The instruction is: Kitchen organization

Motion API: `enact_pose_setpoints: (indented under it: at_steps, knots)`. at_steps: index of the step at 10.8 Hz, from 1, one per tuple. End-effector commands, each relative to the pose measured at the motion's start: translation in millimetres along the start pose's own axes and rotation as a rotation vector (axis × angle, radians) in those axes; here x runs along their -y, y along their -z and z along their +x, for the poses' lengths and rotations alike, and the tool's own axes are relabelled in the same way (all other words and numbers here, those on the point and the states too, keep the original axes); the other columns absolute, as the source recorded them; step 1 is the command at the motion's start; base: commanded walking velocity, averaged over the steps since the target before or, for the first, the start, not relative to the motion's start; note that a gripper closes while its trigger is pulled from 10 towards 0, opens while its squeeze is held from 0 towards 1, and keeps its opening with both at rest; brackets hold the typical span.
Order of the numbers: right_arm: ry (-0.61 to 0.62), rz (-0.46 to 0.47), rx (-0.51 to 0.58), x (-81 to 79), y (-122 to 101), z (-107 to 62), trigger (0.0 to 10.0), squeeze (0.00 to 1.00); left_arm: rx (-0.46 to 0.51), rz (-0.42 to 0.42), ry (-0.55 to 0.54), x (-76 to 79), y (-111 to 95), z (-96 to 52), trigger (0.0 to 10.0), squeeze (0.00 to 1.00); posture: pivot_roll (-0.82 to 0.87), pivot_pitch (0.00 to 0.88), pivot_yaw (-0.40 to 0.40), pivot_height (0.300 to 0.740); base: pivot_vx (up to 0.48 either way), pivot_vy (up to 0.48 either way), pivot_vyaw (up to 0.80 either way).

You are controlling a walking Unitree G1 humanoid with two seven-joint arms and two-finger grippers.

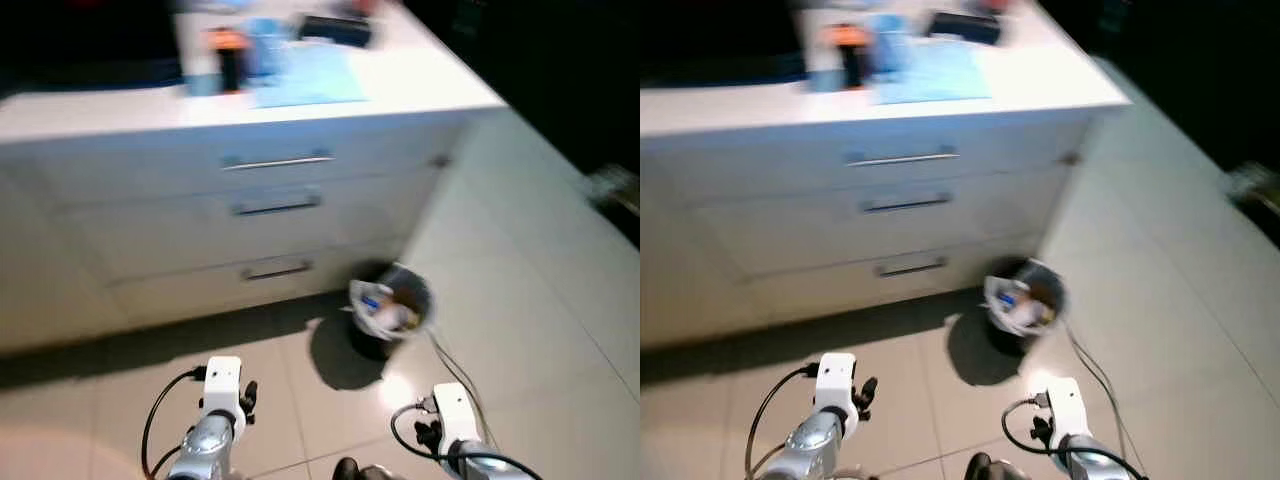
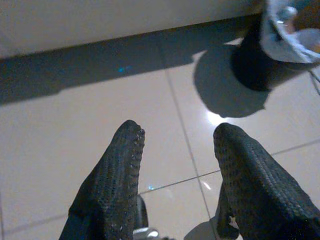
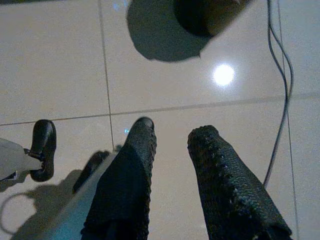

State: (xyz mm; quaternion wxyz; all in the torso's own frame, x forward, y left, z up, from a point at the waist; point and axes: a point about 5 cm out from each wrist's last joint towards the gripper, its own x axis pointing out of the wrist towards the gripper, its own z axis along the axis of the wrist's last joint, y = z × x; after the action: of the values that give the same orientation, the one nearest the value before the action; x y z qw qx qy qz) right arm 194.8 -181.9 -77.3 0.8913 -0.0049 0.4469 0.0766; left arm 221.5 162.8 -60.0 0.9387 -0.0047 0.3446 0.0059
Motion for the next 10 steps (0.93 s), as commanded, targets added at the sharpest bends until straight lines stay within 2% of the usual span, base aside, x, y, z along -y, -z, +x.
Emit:
enact_pose_setpoints:
  at_steps: [1, 5, 8, 10]
  knots:
    - [0.008, -0.006, -0.010, 2.6, 3.8, -1.3, 10.0, 0.00, -0.025, 0.001, -0.006, 0.7, 6.4, -1.5, 10.0, 0.00, 0.08, 0.107, -0.084, 0.740, 0.000, 0.000, 0.80]
    - [0.017, 0.005, -0.009, 2.4, 3.3, -1.0, 10.0, 0.00, -0.028, 0.000, -0.012, -1.2, 7.1, -1.8, 10.0, 0.00, 0.07, 0.124, -0.081, 0.740, 0.000, 0.000, 0.80]
    - [0.022, 0.028, -0.002, 2.7, 2.9, -1.0, 10.0, 0.00, -0.034, -0.025, -0.019, -0.9, 8.0, -1.9, 10.0, 0.00, 0.07, 0.128, -0.082, 0.740, 0.000, 0.000, 0.00]
    - [0.021, 0.039, 0.001, 2.9, 3.4, -1.2, 10.0, 0.00, -0.037, -0.028, -0.020, -0.3, 8.7, -2.1, 10.0, 0.00, 0.07, 0.130, -0.084, 0.740, 0.000, 0.322, 0.00]
